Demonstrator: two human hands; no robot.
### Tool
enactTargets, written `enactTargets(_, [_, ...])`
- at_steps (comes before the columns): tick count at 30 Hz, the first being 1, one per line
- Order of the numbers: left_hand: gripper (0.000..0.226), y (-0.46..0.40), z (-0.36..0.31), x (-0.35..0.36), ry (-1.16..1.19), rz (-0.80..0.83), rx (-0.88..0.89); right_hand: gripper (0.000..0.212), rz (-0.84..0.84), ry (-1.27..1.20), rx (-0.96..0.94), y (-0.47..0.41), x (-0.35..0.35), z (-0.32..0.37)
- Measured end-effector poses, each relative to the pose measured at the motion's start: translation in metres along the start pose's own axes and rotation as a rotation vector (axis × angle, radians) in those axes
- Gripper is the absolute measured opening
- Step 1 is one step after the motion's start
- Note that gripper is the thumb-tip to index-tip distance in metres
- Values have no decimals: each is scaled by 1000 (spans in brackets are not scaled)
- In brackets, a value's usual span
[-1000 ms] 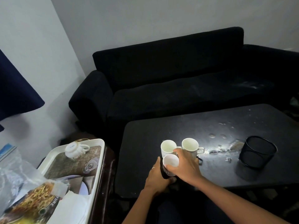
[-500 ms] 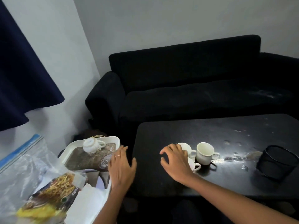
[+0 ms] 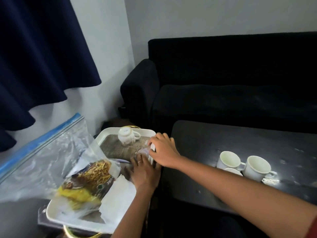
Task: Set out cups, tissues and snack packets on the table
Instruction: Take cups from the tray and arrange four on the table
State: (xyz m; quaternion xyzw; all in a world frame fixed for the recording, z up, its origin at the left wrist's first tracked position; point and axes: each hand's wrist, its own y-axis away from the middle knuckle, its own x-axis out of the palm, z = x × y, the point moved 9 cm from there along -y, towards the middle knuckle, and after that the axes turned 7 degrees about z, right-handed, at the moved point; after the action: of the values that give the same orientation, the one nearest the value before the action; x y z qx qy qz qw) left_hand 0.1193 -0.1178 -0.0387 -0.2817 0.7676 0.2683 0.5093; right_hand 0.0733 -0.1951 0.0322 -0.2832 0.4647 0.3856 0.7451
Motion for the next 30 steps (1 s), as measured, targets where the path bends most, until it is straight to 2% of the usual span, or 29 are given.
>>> enactTargets(10, [75,4,-3,0,37,18,20,80,256,196,-31,-102,43,56])
enactTargets(13, [72,4,-3,1,-8,37,26,84,355,182,25,-108,64,49])
enactTargets(15, [69,5,-3,0,-16,46,27,78,320,181,17,-107,70,45])
enactTargets(20, [66,7,-4,-1,-44,78,26,64,98,210,-36,-97,56,42])
enactTargets(26, [68,4,-1,1,-19,49,5,70,70,208,-91,-73,52,38])
enactTargets(30, [77,2,1,3,29,21,7,73,-10,219,-124,-51,39,33])
